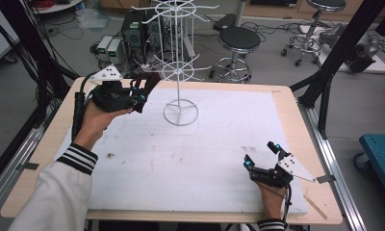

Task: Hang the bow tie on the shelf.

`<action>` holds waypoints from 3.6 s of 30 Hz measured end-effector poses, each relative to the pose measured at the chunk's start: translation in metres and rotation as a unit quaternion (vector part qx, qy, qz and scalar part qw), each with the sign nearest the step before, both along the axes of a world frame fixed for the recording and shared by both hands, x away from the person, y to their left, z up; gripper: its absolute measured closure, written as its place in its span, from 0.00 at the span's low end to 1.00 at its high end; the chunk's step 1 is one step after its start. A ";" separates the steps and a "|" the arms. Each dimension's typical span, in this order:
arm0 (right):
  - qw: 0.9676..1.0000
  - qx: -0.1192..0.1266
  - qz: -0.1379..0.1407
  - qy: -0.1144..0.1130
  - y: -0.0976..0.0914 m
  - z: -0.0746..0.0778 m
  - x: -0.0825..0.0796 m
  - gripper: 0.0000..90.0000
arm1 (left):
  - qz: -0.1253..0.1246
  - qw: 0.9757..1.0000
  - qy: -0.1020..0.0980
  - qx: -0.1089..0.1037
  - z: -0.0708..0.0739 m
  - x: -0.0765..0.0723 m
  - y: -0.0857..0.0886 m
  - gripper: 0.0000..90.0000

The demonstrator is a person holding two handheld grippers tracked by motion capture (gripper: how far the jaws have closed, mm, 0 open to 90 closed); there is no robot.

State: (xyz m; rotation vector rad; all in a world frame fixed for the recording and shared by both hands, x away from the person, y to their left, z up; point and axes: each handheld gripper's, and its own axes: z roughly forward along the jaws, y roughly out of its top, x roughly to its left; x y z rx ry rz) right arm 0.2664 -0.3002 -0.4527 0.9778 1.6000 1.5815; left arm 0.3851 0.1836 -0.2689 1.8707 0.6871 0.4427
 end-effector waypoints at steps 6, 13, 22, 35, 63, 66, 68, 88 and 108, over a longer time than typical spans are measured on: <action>1.000 0.000 0.000 0.000 0.000 0.000 0.000 0.01 | 0.001 1.000 0.008 0.004 -0.004 0.005 -0.004 0.85; 1.000 0.000 0.001 0.000 0.000 0.000 0.000 0.01 | -0.001 1.000 0.016 0.007 -0.010 0.011 -0.012 0.85; 1.000 0.000 0.000 0.000 0.000 0.000 0.000 0.01 | -0.005 1.000 0.017 0.012 -0.012 0.019 -0.024 0.85; 1.000 0.000 0.000 0.000 0.000 0.000 0.000 0.01 | -0.002 1.000 0.022 0.011 -0.017 0.030 -0.036 0.85; 1.000 0.000 0.002 0.001 0.000 0.000 0.000 0.01 | 0.001 0.999 0.026 0.029 -0.039 0.040 -0.052 0.84; 1.000 0.000 0.002 0.001 0.000 0.000 0.000 0.01 | 0.004 0.999 0.027 0.029 -0.039 0.040 -0.053 0.84; 1.000 0.000 0.002 0.001 0.000 0.000 0.000 0.01 | 0.003 0.999 0.028 0.030 -0.040 0.040 -0.052 0.83; 1.000 -0.001 0.001 0.000 0.000 0.000 0.000 0.01 | -0.038 0.997 0.056 0.023 -0.052 0.033 -0.043 0.18; 1.000 0.001 0.001 -0.004 -0.001 0.000 0.000 0.01 | -0.084 0.996 -0.030 -0.028 -0.057 -0.017 0.002 0.02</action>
